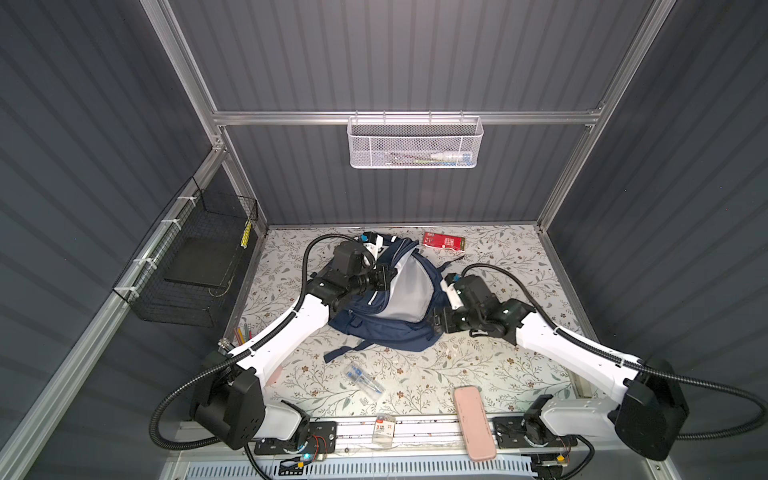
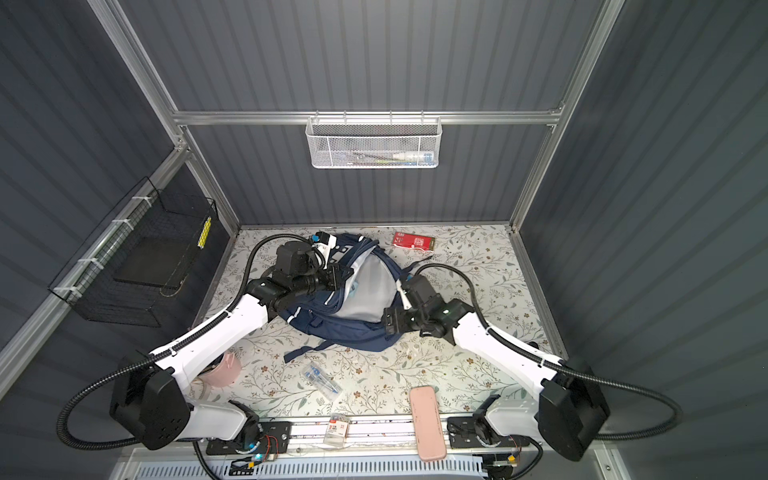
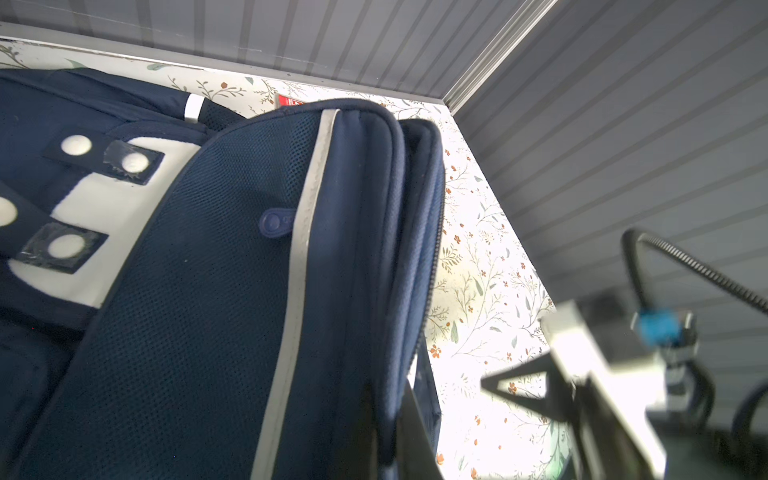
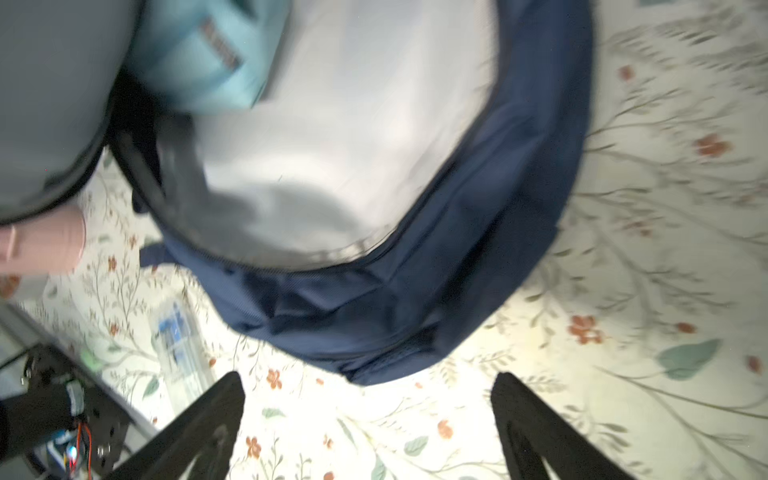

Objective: Pack the student bag
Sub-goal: 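Move the right gripper toward the clear compass case on the table, then grasp the clear compass case with the right gripper and lift it toward the backpack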

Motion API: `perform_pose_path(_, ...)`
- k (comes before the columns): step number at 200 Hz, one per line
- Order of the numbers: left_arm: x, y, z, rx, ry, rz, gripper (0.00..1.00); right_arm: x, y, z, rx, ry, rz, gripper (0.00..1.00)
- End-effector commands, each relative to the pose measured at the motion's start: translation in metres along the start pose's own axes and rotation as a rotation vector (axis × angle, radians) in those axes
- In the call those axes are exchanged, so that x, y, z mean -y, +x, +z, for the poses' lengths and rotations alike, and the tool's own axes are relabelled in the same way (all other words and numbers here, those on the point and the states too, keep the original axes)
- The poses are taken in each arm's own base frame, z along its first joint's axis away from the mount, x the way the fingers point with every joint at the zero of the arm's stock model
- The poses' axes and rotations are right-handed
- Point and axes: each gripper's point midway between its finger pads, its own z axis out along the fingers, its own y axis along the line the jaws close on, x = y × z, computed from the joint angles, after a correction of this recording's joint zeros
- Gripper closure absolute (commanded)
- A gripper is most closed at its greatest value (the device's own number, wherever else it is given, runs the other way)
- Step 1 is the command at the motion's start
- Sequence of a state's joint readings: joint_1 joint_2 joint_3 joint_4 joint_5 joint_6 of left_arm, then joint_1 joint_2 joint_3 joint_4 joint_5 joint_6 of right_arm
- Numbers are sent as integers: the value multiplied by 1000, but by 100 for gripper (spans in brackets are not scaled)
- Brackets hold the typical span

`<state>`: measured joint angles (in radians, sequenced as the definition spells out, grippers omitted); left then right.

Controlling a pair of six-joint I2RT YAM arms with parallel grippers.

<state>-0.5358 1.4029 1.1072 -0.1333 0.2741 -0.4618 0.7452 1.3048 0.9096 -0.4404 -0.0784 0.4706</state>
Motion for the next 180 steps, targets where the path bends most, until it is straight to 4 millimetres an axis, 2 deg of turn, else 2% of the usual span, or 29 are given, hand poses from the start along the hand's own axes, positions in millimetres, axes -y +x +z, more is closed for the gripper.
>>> perform_pose_path(1, -9, -7, 3, 26, -16, -38, 100, -36, 25, 12, -92, -1, -62, 3)
perform_pose_path(27, -12, -3, 7, -8, -30, -49, 100, -79, 48, 33, -145, -26, -231, 1)
perform_pose_path(56, -7, -7, 7, 0, -6, -55, 100, -126, 75, 58, -271, -79, -390, 1)
perform_pose_path(91, -11, -4, 6, -9, -28, -60, 100, -176, 97, 74, -338, -139, -592, 1)
perform_pose_path(112, -12, -2, 7, -19, -29, -56, 100, -186, 111, 85, -400, -165, -621, 2)
perform_pose_path(149, -8, -1, 11, -28, -6, -68, 100, -195, 123, 101, -425, -144, -689, 2)
perform_pose_path(180, -8, -2, 8, -26, -8, -64, 100, -187, 124, 115, -430, -73, -712, 4)
